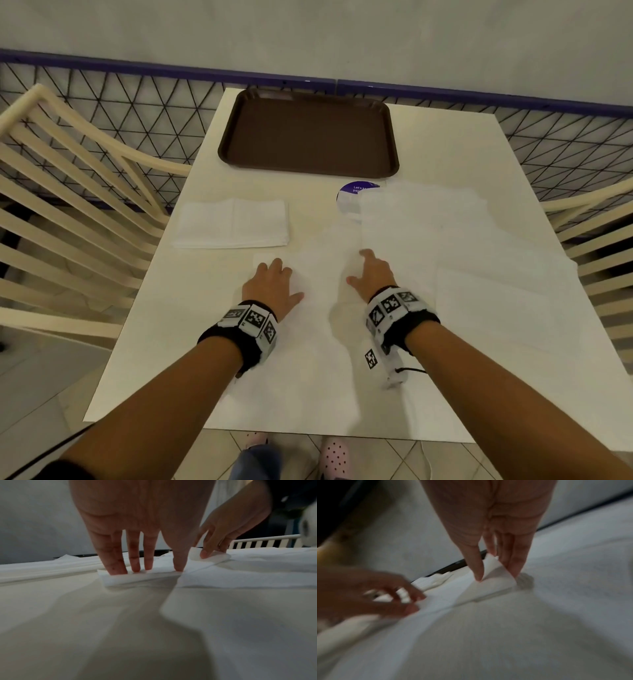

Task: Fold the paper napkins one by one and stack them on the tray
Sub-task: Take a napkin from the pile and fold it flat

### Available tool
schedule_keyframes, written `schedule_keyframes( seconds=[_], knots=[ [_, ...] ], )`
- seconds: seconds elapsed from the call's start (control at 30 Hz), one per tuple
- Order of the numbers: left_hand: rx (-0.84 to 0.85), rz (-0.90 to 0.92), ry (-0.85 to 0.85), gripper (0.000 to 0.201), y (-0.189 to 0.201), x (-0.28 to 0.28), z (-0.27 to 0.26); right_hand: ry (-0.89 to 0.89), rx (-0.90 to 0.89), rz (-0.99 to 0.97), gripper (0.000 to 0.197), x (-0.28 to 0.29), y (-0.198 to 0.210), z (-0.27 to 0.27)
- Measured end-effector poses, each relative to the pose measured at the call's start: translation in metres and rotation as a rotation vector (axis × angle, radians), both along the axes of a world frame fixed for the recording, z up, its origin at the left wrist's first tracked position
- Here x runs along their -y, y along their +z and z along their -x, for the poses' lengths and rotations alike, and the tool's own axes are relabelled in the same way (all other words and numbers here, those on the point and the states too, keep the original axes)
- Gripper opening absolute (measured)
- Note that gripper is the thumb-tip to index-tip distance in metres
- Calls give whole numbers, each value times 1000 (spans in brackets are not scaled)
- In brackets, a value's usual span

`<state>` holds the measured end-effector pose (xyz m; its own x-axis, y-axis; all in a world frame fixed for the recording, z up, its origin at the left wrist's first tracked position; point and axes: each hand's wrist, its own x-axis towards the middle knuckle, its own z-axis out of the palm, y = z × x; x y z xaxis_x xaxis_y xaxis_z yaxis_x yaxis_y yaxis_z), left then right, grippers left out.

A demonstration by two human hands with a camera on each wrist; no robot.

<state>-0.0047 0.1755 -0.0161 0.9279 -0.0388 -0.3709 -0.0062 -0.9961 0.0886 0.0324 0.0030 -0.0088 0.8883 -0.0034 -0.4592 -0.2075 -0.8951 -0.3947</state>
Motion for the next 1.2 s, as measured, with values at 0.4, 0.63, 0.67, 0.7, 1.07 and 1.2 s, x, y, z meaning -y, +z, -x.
schedule_keyframes(
  seconds=[0.4, 0.63, 0.67, 0.7, 1.07, 1.2],
  knots=[
    [89, 7, 8, 58, -9, -1, 6, 593, 36, 201, 51, -38, -28, 78],
    [70, 19, 11, 58, -9, -1, 5, 488, -71, 240, 50, 7, -15, 66],
    [68, 29, 21, 57, -8, -1, 5, 491, -75, 245, 50, 12, -14, 65],
    [65, 32, 29, 56, -7, -1, 6, 500, -79, 250, 50, 15, -12, 63],
    [221, -42, -306, 49, -22, 63, 49, 513, -106, 335, 43, 10, -3, 50],
    [230, -68, -231, 44, -25, 37, 55, 474, -125, 314, 42, 9, -2, 48]
  ],
)
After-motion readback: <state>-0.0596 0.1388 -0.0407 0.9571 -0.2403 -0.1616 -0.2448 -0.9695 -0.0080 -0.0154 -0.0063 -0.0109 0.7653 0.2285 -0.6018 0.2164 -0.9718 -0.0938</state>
